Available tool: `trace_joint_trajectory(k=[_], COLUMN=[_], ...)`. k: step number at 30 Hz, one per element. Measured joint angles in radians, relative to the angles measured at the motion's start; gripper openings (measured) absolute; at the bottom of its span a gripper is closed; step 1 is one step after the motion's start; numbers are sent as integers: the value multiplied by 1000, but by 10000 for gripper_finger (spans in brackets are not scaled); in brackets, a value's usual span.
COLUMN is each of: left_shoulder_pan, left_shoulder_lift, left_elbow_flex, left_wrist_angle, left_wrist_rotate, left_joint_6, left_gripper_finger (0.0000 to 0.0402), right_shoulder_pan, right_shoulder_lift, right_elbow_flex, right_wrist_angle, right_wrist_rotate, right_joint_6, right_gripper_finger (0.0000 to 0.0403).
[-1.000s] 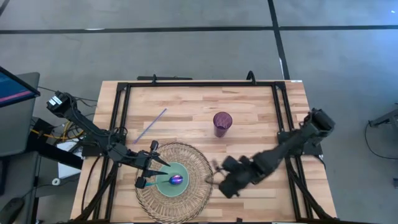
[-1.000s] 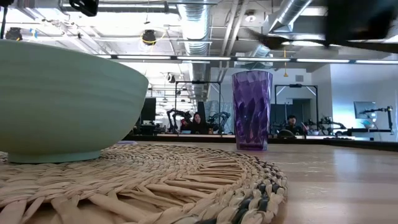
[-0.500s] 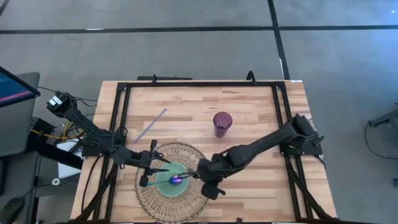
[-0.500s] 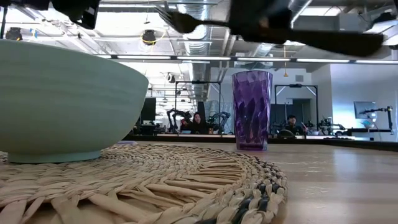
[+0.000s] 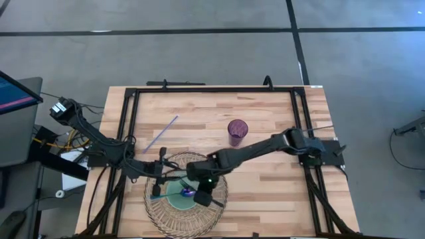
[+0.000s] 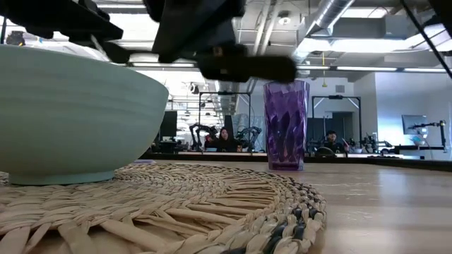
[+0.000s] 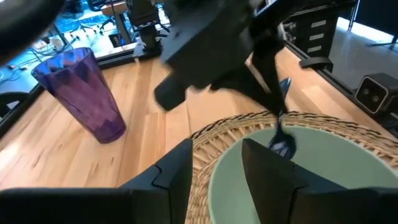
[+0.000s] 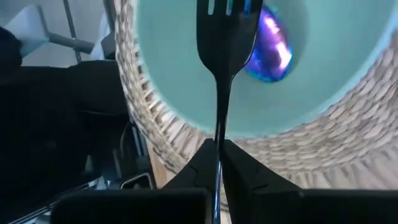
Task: Pick & Place Utensil
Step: Put the black fork into the green bowl on the brown mat
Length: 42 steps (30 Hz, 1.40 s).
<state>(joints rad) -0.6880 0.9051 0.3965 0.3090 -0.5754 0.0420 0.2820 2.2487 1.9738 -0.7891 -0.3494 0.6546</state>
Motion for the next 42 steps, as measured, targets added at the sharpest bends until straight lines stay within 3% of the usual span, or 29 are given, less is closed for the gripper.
trace_joint_trajectory(k=[13,22,29,42], left_shoulder_pan=[-82,-108,-89,-3], left_shoulder_lift=[0,7,88,275], left_elbow_flex=[0,0,0,76], left_wrist_angle=[154,234,231,231], left_wrist_rotate=[5,170,183,179], left_joint_6=[-7,13,177,276], left_gripper_finger=[140,140,144,192], right_shoulder_pan=[-10,-32,-44,-49], right_shoulder_lift=[-12,-12,-12,-12], right_elbow_flex=[6,6,6,6], right_wrist_angle=[-29,-31,-34,-34], right_wrist_rotate=[9,8,-23,-28], right_joint_6=[-37,-37,-36,-1], right_gripper_finger=[7,17,10,14])
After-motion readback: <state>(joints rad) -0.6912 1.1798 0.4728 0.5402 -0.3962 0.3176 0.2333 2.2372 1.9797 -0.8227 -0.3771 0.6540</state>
